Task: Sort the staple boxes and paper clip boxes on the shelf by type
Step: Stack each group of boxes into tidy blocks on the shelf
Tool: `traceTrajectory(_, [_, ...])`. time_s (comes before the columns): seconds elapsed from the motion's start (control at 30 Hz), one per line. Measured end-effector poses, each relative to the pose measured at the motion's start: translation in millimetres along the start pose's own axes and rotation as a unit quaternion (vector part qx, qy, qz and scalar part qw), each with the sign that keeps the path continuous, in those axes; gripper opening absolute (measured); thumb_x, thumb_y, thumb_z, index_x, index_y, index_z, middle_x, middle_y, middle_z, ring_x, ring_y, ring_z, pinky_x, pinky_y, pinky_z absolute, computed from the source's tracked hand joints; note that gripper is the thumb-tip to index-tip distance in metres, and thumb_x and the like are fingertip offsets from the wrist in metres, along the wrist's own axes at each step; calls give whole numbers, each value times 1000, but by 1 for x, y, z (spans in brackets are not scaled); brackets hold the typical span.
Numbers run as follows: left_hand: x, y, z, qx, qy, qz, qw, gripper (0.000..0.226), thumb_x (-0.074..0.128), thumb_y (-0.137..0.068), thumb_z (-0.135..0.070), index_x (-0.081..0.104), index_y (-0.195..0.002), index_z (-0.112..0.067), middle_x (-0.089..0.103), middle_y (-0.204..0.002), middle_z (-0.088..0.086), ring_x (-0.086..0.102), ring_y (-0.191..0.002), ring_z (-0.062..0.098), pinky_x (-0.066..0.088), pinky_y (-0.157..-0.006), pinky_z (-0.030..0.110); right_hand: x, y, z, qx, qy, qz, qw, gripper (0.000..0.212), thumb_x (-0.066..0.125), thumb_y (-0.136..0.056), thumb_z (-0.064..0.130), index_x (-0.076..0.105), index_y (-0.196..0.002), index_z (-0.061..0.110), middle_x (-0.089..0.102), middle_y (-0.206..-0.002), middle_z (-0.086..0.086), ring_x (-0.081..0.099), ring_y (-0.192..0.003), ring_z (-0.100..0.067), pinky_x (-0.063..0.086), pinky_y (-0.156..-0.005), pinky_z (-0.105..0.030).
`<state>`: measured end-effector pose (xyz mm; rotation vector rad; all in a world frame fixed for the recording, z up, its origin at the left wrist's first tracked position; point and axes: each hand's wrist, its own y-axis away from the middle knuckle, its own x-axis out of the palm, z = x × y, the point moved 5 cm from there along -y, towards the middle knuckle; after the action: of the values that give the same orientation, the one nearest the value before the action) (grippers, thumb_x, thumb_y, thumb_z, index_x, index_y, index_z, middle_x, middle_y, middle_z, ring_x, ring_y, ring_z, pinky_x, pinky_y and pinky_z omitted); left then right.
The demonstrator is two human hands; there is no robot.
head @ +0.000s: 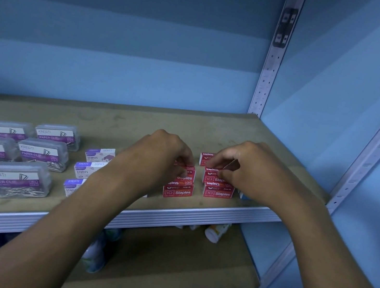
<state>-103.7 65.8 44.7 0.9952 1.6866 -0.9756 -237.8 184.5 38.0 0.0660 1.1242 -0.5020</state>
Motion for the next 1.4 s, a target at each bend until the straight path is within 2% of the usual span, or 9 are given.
traceTrajectory(0.2, [5,1,2,4,-6,7,1000,25,66,-91,-21,73,-114,-30,70,-117,-6,63,-93,8,49,-76,21,4,0,-2,13,6,22,1000,28,71,-89,16,78,-96,42,69,-90,21,63,-74,10,45,-55,-1])
traceTrajectory(0.27, [7,0,2,7,-7,8,1000,25,65,-92,-20,73,-112,-31,70,-117,-6,63,-93,8,47,-75,19,6,1,-2,13,10,28,999,27,70,-90,18,78,-97,42,67,-90,21,63,-75,7,44,-55,-2])
traceTrajectory(0.47, [12,-3,4,18,-12,19,1000,24,63,-93,-20,74,-112,-31,70,-118,-6,61,-91,7,46,-74,19,7,2,-1,15,18,49,999,21,67,-94,22,77,-100,40,70,-103,12,63,-86,-1,47,-67,-11])
traceTrajectory(0.6, [10,-2,4,12,5,7,1000,22,61,-94,-33,73,-112,-32,70,-116,-8,57,-85,3,46,-71,20,4,7,-2,5,-11,55,998,19,68,-93,29,75,-109,38,69,-104,19,65,-94,1,49,-70,-8])
traceTrajectory(0.7, [8,0,2,14,11,5,1000,29,67,-88,-42,71,-115,-32,71,-112,-12,56,-77,0,42,-67,16,5,8,-3,8,3,79,997,35,80,-83,34,69,-115,41,63,-98,29,61,-95,7,44,-72,-6])
traceTrajectory(0.8, [9,2,-1,20,1,34,999,44,79,-78,-37,69,-120,-29,70,-113,-12,55,-78,0,45,-72,16,9,7,-6,17,22,101,994,46,84,-79,32,67,-121,40,61,-103,27,60,-93,7,42,-70,-8])
traceTrajectory(0.93, [10,2,-4,17,-14,49,999,39,83,-76,-27,73,-114,-29,71,-110,-9,60,-86,4,53,-80,22,11,4,-8,15,31,102,994,35,82,-81,28,71,-112,38,66,-104,24,59,-89,9,41,-70,-7])
traceTrajectory(1.1, [12,0,-7,12,-3,34,999,36,84,-74,-28,75,-108,-29,72,-106,-10,58,-81,3,47,-73,19,13,2,-7,8,32,95,995,30,82,-81,26,73,-107,38,60,-89,30,58,-82,13,37,-65,-4])
traceTrajectory(1.4, [13,-4,-11,3,3,27,1000,37,87,-69,-35,76,-104,-29,73,-104,-8,64,-92,9,51,-79,24,14,3,1,-9,39,98,994,31,81,-82,26,73,-109,37,68,-100,22,59,-85,8,41,-69,-10])
